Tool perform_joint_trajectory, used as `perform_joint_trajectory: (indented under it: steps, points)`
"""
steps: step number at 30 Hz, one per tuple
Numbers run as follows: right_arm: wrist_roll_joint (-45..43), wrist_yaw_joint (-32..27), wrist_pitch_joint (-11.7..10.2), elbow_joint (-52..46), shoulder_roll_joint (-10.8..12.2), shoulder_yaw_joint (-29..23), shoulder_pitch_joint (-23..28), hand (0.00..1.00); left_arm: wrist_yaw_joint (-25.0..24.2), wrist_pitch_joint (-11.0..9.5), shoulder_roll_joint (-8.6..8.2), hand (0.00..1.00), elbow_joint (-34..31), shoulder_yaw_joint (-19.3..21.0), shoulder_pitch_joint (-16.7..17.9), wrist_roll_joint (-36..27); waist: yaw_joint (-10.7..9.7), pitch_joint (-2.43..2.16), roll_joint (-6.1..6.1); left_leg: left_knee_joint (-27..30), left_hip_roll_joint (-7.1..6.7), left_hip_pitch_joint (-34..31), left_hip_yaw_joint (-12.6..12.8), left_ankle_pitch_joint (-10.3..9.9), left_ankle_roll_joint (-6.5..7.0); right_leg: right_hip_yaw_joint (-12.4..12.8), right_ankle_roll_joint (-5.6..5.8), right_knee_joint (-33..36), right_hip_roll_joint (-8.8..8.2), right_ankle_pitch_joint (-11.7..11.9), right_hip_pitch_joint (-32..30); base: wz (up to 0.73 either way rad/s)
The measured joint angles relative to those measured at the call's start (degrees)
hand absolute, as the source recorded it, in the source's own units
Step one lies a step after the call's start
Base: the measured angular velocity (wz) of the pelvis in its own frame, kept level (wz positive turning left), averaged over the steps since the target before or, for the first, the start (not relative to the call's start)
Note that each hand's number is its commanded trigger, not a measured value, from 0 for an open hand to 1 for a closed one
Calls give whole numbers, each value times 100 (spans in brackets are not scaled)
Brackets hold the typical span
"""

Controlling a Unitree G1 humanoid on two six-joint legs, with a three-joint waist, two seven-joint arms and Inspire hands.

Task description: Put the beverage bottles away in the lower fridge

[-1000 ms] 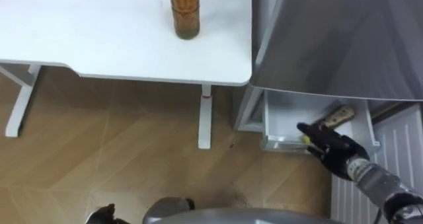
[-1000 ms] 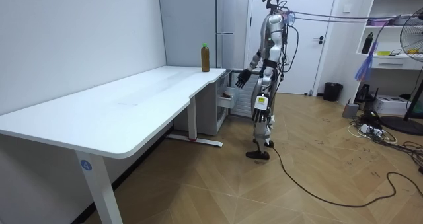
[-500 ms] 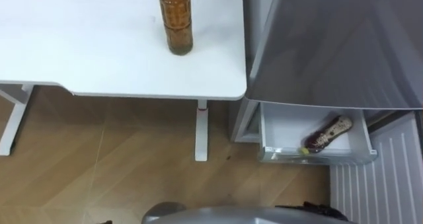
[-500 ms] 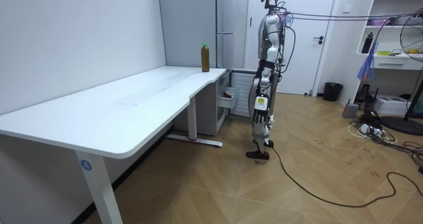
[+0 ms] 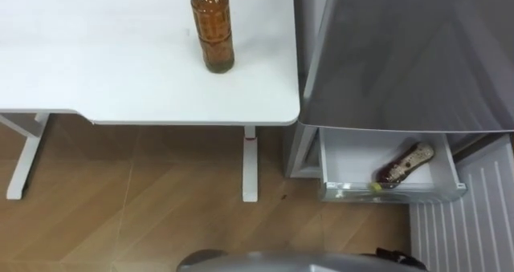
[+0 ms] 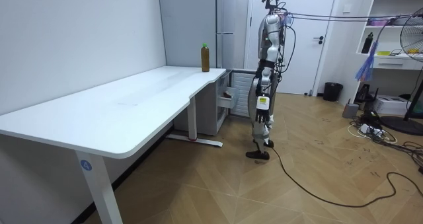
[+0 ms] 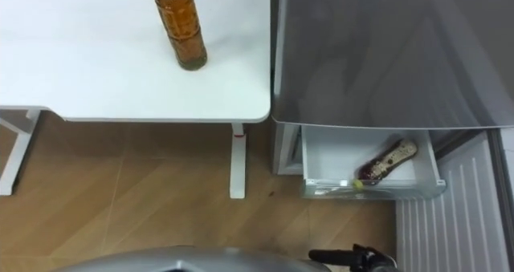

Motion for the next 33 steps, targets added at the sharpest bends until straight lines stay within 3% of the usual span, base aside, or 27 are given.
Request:
perform_joint_trajectory:
  steps: [5, 7, 12, 13, 17, 22, 27, 30, 33]
  points:
    - [-1, -34, 1, -1, 16, 1, 16, 0, 288, -141, -8, 0, -2, 144, -80, -758, -7, 47, -36, 28, -2, 102, 8, -30, 0, 102, -5, -8, 6, -6, 114, -1]
    - [-3, -25, 5, -2, 15, -65, 30, 0, 361, -166, -10, 0, -34, 399, -94, -1038, -15, 51, -39, 26, -4, 145, 0, -53, 4, 148, -4, 4, 4, -54, 128, -4]
    - [25, -39, 34, 6, 17, -198, 84, 0, 866, -259, -3, 0, -70, 840, -98, -2698, -14, 44, 0, 12, -12, 212, 2, -58, 6, 181, -1, 4, 16, -56, 184, -1]
    - [36, -41, 49, -6, 18, -218, 99, 0, 990, -271, -20, 0, -81, 1032, -109, -3151, -5, 23, 40, 3, -12, 228, 0, -60, 5, 179, -1, 3, 17, -56, 199, 0]
    - [-112, -67, 53, -33, 19, -345, 122, 0, 1433, -425, -78, 0, -323, 1737, -53, -4489, 16, 25, 36, -51, -1, 308, 75, -63, -2, 208, -4, 11, 21, -54, 245, -3]
    - [-292, -151, 21, -202, 18, -455, 165, 0, 2035, -740, -83, 0, -1003, 1959, -54, -5405, 19, 18, 45, -112, -2, 355, 92, -63, -2, 220, -3, 26, 14, -54, 226, -7]
    - [-544, -283, -23, -341, 28, -453, 216, 0, 2620, -1073, -94, 0, -1977, 1959, -115, -5533, 22, -10, 55, -122, 1, 352, 138, -66, -1, 258, -3, 38, 14, -54, 196, -4]
    - [-736, -302, -130, -346, 26, -451, 206, 0, 2865, -1364, -89, 0, -2590, 1812, -142, -5204, 13, -10, 53, -120, 2, 334, 131, -68, 1, 259, -3, 47, 17, -52, 190, 0]
    - [-763, -292, -214, -474, 34, -442, 299, 0, 3253, -1429, -100, 0, -3398, 1737, -156, -4978, -7, -12, 50, -111, 4, 288, 125, -69, 2, 228, -3, 86, 19, -53, 165, 5]
